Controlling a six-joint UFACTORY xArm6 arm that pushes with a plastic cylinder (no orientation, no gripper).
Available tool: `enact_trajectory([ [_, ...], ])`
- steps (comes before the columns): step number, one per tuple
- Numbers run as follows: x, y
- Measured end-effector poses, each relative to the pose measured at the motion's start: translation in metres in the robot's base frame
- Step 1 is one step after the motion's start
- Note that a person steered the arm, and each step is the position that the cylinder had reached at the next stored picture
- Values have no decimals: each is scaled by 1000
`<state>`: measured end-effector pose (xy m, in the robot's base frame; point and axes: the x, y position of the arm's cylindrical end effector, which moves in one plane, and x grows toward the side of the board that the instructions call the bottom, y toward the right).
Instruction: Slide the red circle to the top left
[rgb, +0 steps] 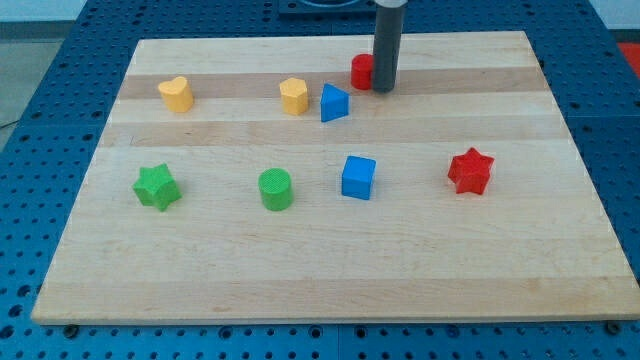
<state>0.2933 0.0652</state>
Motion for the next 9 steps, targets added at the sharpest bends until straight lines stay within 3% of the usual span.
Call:
enact_trajectory([
  [2,-3,-106],
  [4,-12,-23],
  [6,-35,-92],
  [7,-33,-60],
  [8,-65,-36],
  [9,-73,-89],
])
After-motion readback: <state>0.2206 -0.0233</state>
